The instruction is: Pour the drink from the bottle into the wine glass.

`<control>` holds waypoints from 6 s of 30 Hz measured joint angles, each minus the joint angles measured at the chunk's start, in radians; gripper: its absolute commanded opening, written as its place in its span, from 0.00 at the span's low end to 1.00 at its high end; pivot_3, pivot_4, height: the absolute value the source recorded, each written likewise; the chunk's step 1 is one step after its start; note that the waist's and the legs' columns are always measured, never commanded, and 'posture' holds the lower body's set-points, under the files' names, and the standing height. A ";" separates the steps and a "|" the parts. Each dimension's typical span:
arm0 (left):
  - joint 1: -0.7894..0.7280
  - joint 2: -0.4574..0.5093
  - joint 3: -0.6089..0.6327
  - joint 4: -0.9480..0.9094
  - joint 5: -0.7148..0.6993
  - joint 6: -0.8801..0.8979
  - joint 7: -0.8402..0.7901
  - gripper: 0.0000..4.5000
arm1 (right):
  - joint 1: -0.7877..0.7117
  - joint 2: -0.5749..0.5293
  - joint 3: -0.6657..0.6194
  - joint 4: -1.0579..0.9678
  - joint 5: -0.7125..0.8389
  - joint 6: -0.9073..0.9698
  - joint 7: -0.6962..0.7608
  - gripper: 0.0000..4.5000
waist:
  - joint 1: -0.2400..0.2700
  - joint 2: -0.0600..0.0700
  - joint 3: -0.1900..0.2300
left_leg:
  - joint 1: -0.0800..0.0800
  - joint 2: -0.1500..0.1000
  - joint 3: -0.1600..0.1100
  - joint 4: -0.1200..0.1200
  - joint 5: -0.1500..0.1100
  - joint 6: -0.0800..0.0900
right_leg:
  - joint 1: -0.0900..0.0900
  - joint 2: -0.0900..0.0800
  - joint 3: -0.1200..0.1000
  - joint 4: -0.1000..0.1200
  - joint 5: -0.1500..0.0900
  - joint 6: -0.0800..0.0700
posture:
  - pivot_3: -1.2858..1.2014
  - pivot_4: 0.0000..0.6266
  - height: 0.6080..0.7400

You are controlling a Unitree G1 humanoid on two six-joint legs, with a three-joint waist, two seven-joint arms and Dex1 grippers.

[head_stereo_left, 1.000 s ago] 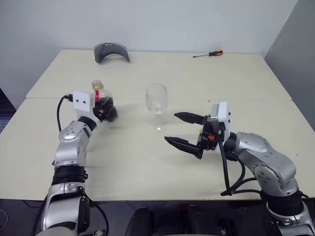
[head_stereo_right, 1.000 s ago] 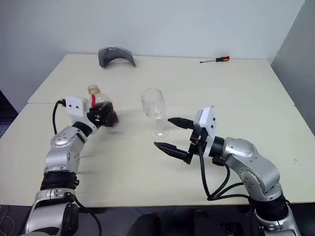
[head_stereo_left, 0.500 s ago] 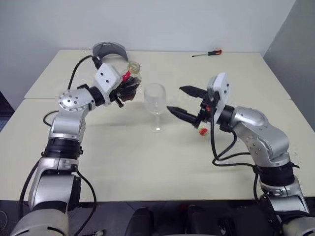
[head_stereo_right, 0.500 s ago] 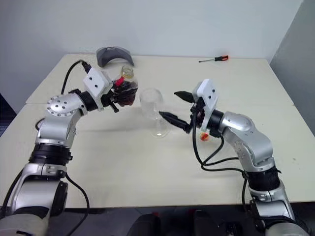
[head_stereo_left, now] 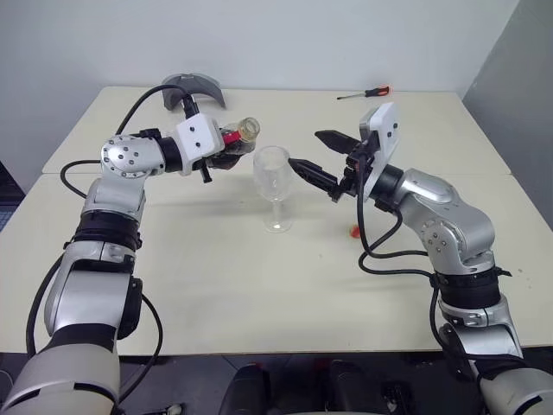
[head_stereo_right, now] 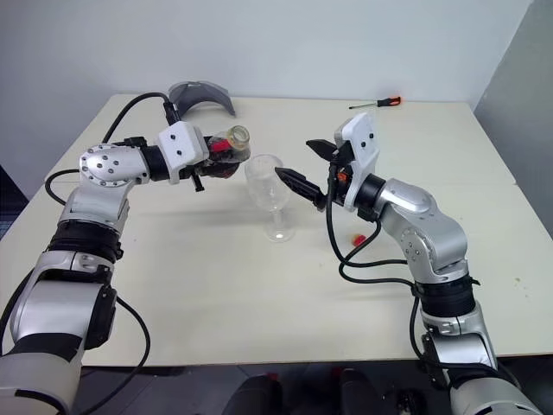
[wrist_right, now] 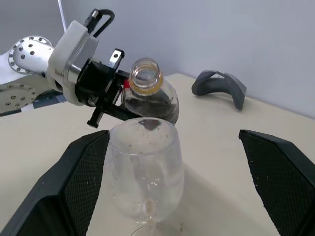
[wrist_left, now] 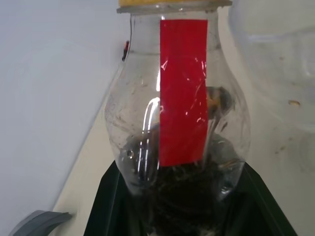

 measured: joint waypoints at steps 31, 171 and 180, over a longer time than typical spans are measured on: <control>-0.167 0.037 -0.054 0.223 0.168 -0.304 -0.014 0.28 | 0.035 0.005 0.005 -0.043 0.044 0.016 0.056 1.00 | -0.013 0.000 0.000 | 0.000 0.000 0.000 0.000 0.000 0.000 | 0.000 0.000 0.000 0.000 0.000 0.000 | 0.52 0.24 1.00; -0.477 0.121 -0.353 0.420 0.659 -0.650 0.432 0.28 | 0.026 0.019 0.004 0.058 -0.042 -0.107 0.122 1.00 | -0.021 0.000 0.000 | 0.000 0.000 0.002 0.001 0.001 -0.002 | -0.002 -0.001 0.000 0.002 0.000 0.000 | 0.52 0.24 1.00; -0.488 0.125 -0.360 0.420 0.669 -0.652 0.436 0.28 | 0.026 0.018 0.004 0.058 -0.042 -0.107 0.123 1.00 | -0.021 0.000 0.000 | 0.000 0.000 0.002 0.001 0.001 -0.002 | -0.002 -0.001 0.000 0.002 0.000 0.000 | 0.52 0.24 1.00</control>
